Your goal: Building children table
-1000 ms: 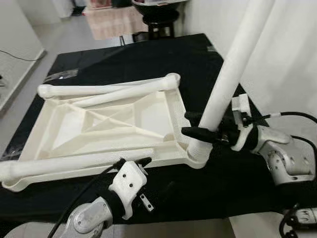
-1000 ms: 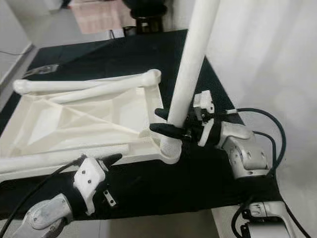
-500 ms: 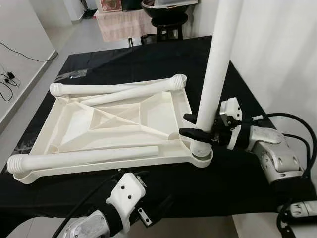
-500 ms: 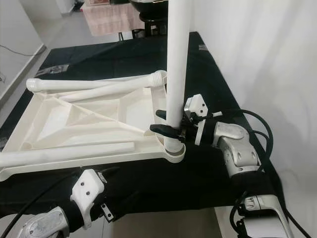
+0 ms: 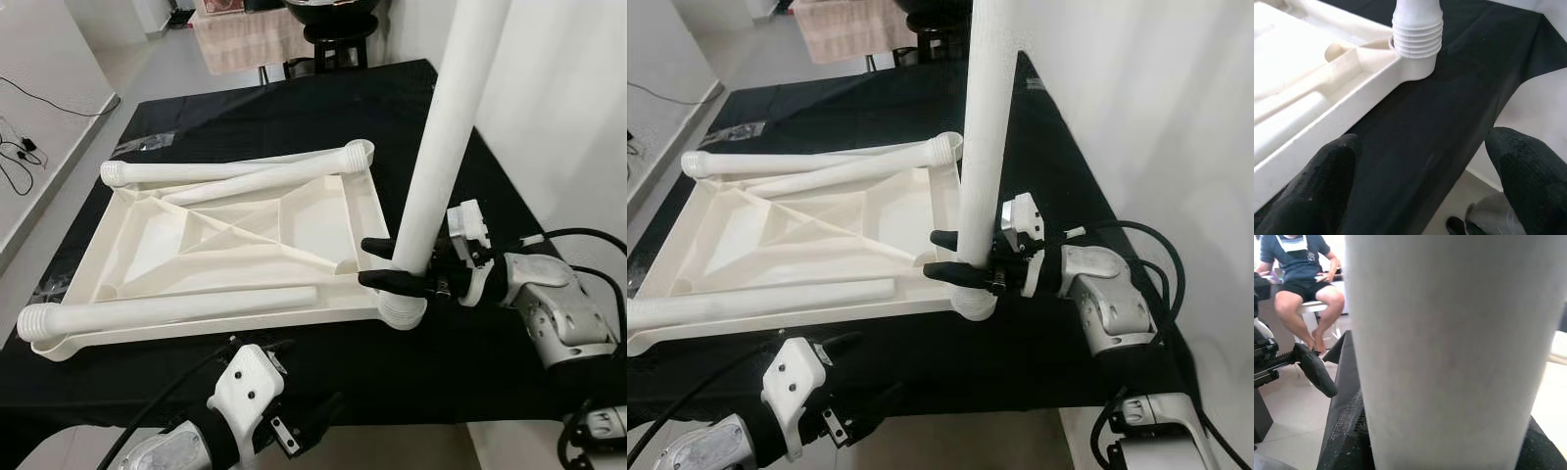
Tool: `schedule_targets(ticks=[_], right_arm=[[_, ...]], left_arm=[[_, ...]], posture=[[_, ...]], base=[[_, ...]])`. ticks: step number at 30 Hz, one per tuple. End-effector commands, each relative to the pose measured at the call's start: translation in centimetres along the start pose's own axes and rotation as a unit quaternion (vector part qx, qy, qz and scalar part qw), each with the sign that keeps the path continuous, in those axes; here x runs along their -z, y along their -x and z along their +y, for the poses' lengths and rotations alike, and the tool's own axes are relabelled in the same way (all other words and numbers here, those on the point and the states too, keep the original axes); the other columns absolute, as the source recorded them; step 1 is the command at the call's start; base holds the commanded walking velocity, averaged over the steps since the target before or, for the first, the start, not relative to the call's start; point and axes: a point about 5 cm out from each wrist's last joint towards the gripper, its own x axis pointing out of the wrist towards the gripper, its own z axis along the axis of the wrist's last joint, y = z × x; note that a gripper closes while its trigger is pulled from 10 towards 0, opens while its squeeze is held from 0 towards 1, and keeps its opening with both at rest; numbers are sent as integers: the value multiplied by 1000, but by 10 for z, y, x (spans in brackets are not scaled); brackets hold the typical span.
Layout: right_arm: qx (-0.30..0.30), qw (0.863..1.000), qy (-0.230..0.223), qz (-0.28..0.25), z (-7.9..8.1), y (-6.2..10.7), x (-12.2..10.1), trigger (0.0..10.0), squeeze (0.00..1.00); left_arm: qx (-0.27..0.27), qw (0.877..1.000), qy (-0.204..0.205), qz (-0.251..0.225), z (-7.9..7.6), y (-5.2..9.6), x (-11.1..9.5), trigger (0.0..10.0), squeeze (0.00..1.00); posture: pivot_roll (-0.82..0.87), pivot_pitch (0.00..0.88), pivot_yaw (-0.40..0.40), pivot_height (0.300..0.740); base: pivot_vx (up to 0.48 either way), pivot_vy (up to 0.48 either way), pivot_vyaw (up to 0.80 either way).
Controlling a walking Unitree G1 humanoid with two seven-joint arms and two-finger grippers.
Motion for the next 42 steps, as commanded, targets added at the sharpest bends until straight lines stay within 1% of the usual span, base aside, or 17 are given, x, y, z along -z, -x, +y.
schedule_targets(ticks=[1, 4, 9, 17, 21, 25, 27, 30, 31, 34, 35, 36, 39, 41, 42], right_arm=[[11, 1000, -15, 20, -2, -2, 13, 10000, 0], [20, 1000, -10, 17, -7, -3, 11, 10000, 0], [12, 1000, -8, 12, -11, -1, 4, 10000, 0], [-40, 999, -13, 24, -7, 8, 0, 10000, 0], [-55, 998, -12, 35, -5, 8, 2, 10000, 0], [-100, 993, 0, 63, 0, 6, 2, 10000, 0], [-134, 988, 13, 73, 3, 1, -3, 10000, 0], [-152, 985, 20, 77, 5, -1, -5, 10000, 0], [-192, 976, 36, 94, 10, -9, -9, 10000, 0], [-205, 973, 42, 99, 12, -13, -10, 10000, 0], [-225, 967, 52, 105, 13, -19, -14, 10000, 0], [-225, 967, 52, 105, 13, -19, -14, 10000, 0], [-241, 962, 66, 113, 10, -29, -18, 10000, 0], [-239, 962, 67, 111, 9, -30, -19, 10000, 0], [-230, 966, 68, 99, 5, -32, -22, 10000, 0]], left_arm=[[5, 1000, 2, 12, 1, 5, 1, 10000, 0], [8, 1000, 4, 12, 0, 6, 1, 10000, 0], [10, 1000, 6, 11, 0, 7, 0, 10000, 0], [11, 1000, 10, 10, 0, 9, -1, 10000, 0], [13, 1000, 11, 10, 0, 9, -1, 10000, 0], [15, 1000, 12, 11, 1, 9, -1, 10000, 0], [16, 1000, 13, 11, 1, 9, -1, 10000, 0], [16, 1000, 13, 11, 2, 9, -1, 10000, 0], [17, 1000, 14, 11, 2, 9, -2, 10000, 0], [17, 1000, 14, 11, 2, 9, -2, 10000, 0], [17, 1000, 15, 11, 2, 9, -2, 10000, 0], [17, 1000, 15, 11, 2, 9, -2, 10000, 0], [16, 1000, 15, 11, 3, 8, -2, 10000, 0], [15, 1000, 15, 10, 3, 8, -2, 10000, 0], [15, 1000, 15, 10, 3, 8, -2, 10000, 0]], posture=[[9, 199, 133, 740], [14, 202, 134, 740], [18, 204, 132, 740], [25, 209, 133, 740], [25, 209, 136, 740], [25, 210, 139, 740], [24, 211, 140, 740], [24, 211, 140, 740], [23, 210, 140, 740], [24, 210, 140, 740], [22, 209, 138, 740], [22, 209, 138, 740], [22, 207, 132, 740], [22, 207, 132, 740], [20, 207, 129, 740]], base=[[0, 0, 0], [0, 0, 0], [0, 0, 0], [0, 0, 0], [0, 0, 0], [0, 0, 0], [0, 0, 0], [0, 0, 0], [0, 0, 0], [0, 0, 0], [0, 0, 0], [0, 0, 0], [0, 0, 0], [0, 0, 0], [0, 0, 0]])
